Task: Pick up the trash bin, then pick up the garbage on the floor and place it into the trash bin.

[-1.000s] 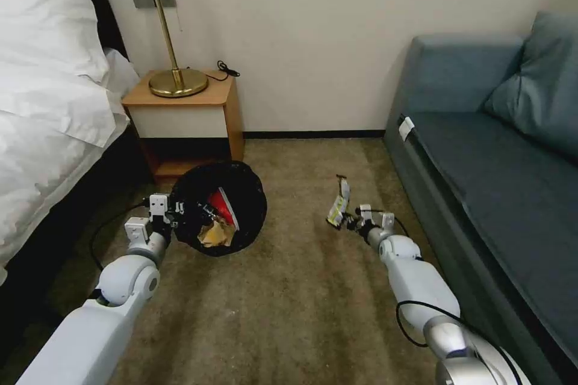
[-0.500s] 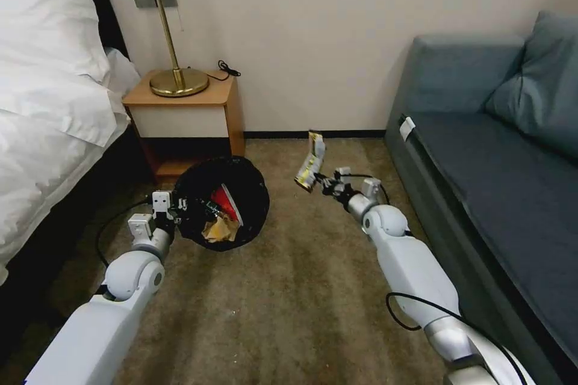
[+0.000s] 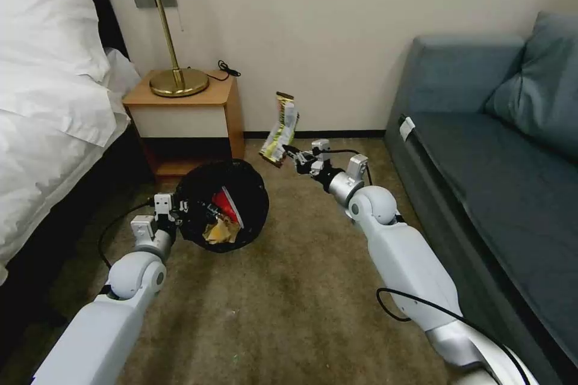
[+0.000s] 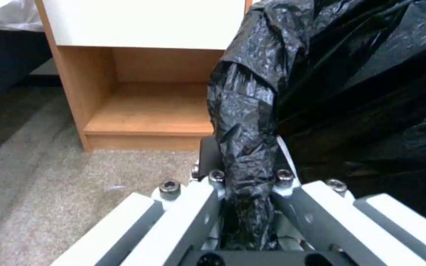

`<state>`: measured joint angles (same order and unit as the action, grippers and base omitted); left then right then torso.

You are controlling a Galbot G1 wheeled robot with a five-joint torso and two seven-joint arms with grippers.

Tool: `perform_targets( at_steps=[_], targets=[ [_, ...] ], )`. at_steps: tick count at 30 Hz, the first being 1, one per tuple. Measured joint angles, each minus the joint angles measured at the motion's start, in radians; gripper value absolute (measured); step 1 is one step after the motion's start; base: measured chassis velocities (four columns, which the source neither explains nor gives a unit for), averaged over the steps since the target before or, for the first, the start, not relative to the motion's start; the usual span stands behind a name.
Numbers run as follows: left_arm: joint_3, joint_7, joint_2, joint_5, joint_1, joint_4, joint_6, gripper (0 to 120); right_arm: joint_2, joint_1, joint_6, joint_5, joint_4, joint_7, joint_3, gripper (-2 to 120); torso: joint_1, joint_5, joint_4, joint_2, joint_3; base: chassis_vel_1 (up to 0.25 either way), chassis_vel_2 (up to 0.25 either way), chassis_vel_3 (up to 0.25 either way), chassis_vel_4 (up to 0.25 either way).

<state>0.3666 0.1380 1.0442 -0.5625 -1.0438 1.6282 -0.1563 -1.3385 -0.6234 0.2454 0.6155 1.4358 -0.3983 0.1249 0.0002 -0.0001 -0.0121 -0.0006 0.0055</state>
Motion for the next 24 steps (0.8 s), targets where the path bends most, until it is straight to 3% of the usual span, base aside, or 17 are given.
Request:
perform_targets(
  at_steps=[3, 10, 20, 24],
  targets=[
    [0.006, 0.001, 0.006, 0.000, 0.003, -0.004, 0.000, 1, 0.016, -0.026, 0.030, 0.049, 0.097, -0.010, -0.052, 0, 0.000, 0.0000, -0.0001, 0.000, 0.000, 0.000, 0.000, 0.000, 0.000],
    [0.013, 0.007, 0.024, 0.006, -0.004, -0.004, 0.001, 1, 0.003, -0.048, 0.042, 0.059, 0.139, -0.004, -0.140, 0, 0.000, 0.0000, 0.0001, 0.000, 0.000, 0.000, 0.000, 0.000, 0.000],
    [0.022, 0.014, 0.033, 0.008, -0.006, -0.003, 0.002, 1, -0.043, -0.065, -0.041, -0.038, -0.012, -0.010, -0.215, 0, 0.000, 0.0000, 0.0001, 0.000, 0.000, 0.000, 0.000, 0.000, 0.000],
    [0.028, 0.013, 0.030, 0.006, -0.005, -0.006, 0.003, 1, -0.055, -0.060, -0.061, -0.046, -0.040, -0.021, -0.229, 15, 0.000, 0.0000, 0.0000, 0.000, 0.000, 0.000, 0.000, 0.000, 0.000]
  ],
)
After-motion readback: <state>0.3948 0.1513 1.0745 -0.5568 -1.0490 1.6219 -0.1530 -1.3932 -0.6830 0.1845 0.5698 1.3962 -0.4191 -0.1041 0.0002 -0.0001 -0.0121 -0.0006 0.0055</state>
